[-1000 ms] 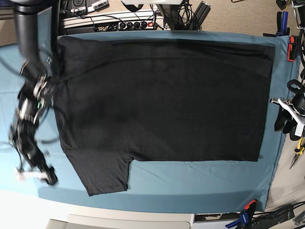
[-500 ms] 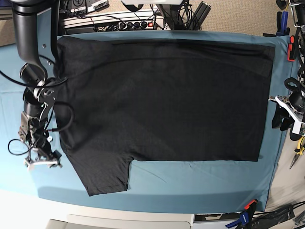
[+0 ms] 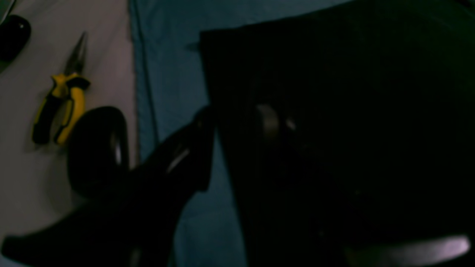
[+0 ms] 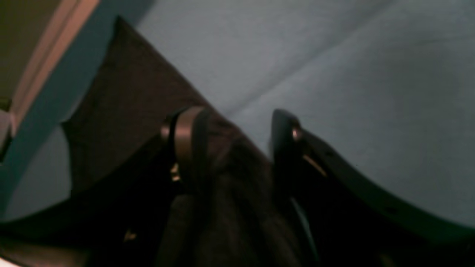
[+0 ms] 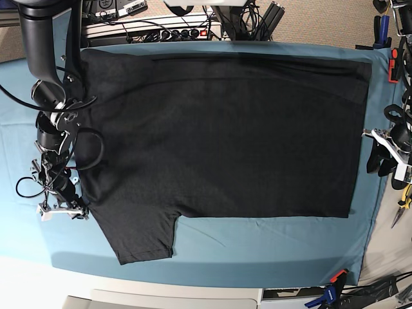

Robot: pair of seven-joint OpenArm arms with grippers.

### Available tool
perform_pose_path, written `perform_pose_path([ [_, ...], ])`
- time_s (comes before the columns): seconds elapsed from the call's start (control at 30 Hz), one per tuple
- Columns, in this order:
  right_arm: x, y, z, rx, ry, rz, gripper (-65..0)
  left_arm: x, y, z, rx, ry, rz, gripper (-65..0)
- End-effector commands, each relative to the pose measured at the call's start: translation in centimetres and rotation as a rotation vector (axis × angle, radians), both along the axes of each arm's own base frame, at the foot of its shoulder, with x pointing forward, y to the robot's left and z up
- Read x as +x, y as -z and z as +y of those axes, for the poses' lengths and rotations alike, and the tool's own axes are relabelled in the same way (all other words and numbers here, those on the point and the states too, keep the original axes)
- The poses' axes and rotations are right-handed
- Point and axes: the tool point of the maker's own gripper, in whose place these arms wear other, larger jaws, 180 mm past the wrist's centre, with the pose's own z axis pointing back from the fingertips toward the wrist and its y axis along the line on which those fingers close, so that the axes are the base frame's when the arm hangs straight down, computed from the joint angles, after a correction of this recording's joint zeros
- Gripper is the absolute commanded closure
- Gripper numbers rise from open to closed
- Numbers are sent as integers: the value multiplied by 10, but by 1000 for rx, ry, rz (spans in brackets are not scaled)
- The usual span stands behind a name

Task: Fold the T-shirt properly
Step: 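Move the right gripper down to the sleeve and grasp it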

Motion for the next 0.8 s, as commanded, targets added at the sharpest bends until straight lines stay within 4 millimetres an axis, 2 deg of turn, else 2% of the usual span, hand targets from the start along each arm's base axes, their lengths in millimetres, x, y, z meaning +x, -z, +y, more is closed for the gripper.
perform_pose_path([
  [0.0,14,-26,-7,-8,7,-60,-281,7,-20,4,14,5,-57,-205],
  [0.1,12,-20,0,6,-11,-40,-280,8,-20,4,13,5,-59,-205],
  [0.27,4,5,25,30,-53,14,-280,8,-20,4,14,5,-59,-205],
  [0.43,-3,23,38,23,-64,30,-280,8,-20,4,14,5,-59,-205],
  [0.53,-1,21,39,22,-65,25,-280,8,-20,4,14,5,-59,-205],
  [0.77,8,0,24,-23,-38,-37,-280,8,-20,5,14,4,-59,-205],
])
